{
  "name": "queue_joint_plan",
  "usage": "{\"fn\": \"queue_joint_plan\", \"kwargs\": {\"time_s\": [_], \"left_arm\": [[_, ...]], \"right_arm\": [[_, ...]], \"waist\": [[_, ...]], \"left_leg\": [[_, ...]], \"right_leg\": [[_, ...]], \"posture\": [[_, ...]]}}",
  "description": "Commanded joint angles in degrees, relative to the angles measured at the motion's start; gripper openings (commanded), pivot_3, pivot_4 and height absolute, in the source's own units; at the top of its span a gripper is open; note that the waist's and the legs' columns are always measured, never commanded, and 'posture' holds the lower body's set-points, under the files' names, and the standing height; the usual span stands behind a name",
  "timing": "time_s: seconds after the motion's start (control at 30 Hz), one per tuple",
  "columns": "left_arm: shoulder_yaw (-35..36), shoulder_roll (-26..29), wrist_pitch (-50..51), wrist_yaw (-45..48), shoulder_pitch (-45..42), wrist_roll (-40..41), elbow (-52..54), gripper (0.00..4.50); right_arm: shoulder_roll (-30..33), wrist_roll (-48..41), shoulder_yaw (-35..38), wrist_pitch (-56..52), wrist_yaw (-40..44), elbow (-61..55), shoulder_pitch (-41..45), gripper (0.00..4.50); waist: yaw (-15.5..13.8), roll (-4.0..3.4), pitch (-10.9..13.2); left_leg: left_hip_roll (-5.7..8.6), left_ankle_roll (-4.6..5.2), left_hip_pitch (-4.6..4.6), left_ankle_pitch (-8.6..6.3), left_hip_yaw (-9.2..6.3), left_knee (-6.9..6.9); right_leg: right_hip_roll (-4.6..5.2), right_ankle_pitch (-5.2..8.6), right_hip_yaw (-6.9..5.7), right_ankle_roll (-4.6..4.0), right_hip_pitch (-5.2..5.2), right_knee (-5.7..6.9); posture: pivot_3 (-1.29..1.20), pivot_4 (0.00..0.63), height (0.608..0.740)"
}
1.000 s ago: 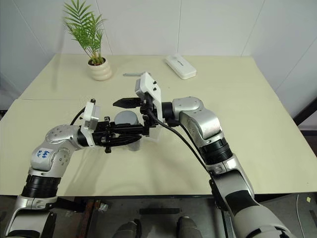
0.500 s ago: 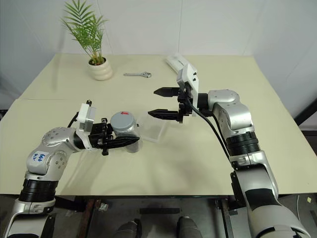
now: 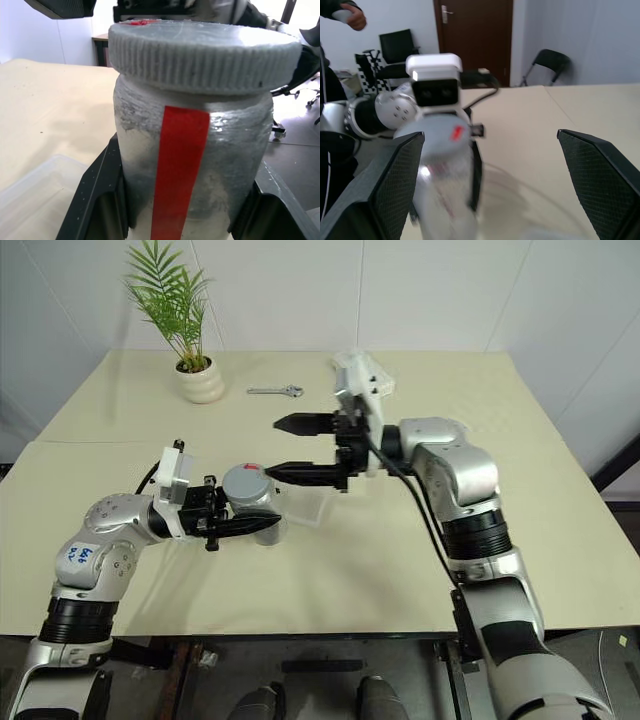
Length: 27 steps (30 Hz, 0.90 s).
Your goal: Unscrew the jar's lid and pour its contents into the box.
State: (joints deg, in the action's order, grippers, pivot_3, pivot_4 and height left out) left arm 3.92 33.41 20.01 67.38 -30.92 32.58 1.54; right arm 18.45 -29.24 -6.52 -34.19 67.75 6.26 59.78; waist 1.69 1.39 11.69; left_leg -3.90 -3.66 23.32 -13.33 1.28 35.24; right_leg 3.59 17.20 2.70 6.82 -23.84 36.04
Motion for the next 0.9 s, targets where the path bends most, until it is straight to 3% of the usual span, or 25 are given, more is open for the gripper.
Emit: {"fn": "queue_joint_plan", "kwargs": {"time_s": [0.03, 0.37, 0.9], "left_arm": [[0.1, 0.4, -1.0, 0.5, -1.0, -0.1, 0.8, 1.93], [-0.7, 0.0, -0.9, 0.7, -1.8, -0.3, 0.2, 1.93], [-1.1, 0.0, -1.6, 1.2, -3.4, -0.4, -1.4, 1.93]], "right_arm": [[-1.2, -1.9, -0.1, -1.6, -2.0, -5.0, -0.1, 4.47], [-6.0, -0.8, -4.0, -1.8, -6.2, -7.4, -2.4, 4.47], [-6.1, 0.3, -0.1, 5.0, -7.5, 1.4, -0.2, 4.47]], "waist": [[0.0, 0.0, 0.0], [0.1, 0.0, 0.0], [0.1, 0.0, 0.0]], "left_leg": [[0.0, 0.0, 0.01, 0.0, 0.0, 0.0], [0.0, 0.0, -0.01, 0.0, 0.0, 0.01], [0.0, 0.0, 0.0, 0.0, 0.0, 0.01]], "right_leg": [[0.0, 0.0, 0.0, 0.0, 0.0, -0.01], [-0.01, 0.0, 0.0, 0.0, 0.0, 0.06], [-0.01, 0.0, 0.0, 0.0, 0.0, 0.04]], "posture": [[0.0, 0.15, 0.74], [0.0, 0.15, 0.74], [0.0, 0.15, 0.74]]}}
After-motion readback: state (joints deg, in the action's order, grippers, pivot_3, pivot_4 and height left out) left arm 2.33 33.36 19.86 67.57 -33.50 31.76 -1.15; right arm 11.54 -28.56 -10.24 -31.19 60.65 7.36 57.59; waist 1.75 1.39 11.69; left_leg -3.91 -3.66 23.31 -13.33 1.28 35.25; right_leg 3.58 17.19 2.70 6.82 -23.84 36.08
